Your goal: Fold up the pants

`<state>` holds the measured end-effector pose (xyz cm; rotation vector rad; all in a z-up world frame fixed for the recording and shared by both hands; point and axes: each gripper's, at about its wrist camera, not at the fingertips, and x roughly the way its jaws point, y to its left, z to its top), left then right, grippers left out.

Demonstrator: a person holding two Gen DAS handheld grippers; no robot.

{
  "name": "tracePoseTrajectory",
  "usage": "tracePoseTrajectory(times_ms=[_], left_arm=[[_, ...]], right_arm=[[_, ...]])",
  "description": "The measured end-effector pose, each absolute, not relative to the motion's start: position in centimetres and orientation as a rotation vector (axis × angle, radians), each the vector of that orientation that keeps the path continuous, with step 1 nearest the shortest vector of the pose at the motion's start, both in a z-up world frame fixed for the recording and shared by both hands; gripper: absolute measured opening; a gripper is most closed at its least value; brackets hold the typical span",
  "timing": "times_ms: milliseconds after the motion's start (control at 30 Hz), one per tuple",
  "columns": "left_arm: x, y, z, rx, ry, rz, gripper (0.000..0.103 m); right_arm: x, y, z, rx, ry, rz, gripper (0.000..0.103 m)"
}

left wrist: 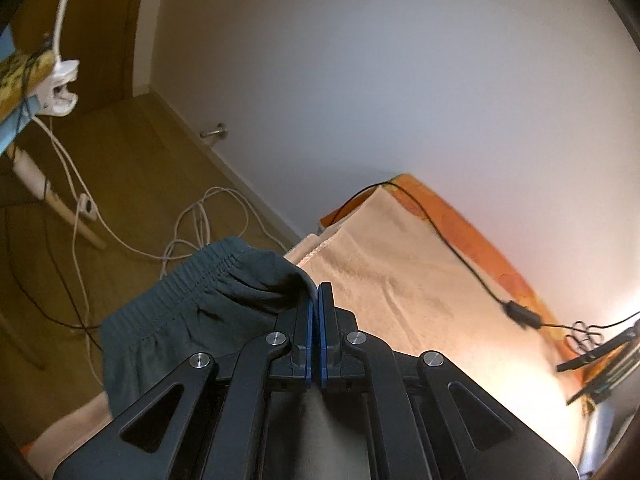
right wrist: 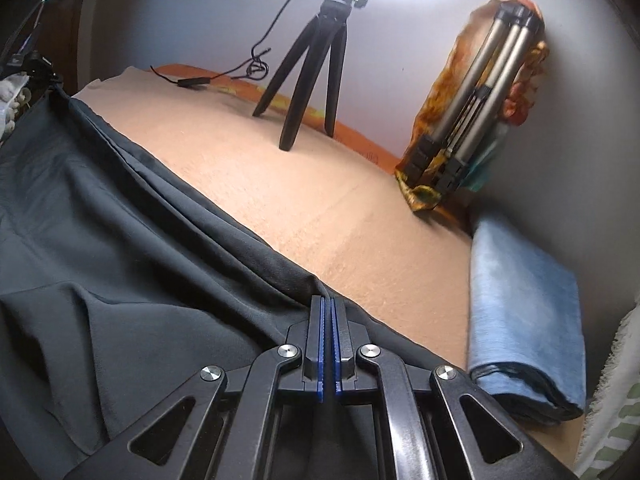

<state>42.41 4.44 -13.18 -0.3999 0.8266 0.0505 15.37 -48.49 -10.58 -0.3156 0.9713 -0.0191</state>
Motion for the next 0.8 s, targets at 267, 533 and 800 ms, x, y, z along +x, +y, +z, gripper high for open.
tracePoseTrajectory(times_ms=[267, 533, 800], left_arm=[[44.9, 3.0, -13.4, -0.374, 0.894, 0.093, 0.015], [44.7, 3.9, -11.7, -0.365, 0.917, 0.065, 0.016], [40.0, 2.5, -7.2, -0.307, 0.860, -0.034, 0.016]], right_arm=[[16.2, -48.7, -11.2, -0.313, 1.013, -0.037, 0.000], [16.0, -49.8, -10.4, -0.212, 0.998, -0.044, 0.038], [13.4, -51.1, -5.2, -0.096, 0.903, -0.043, 0.059]])
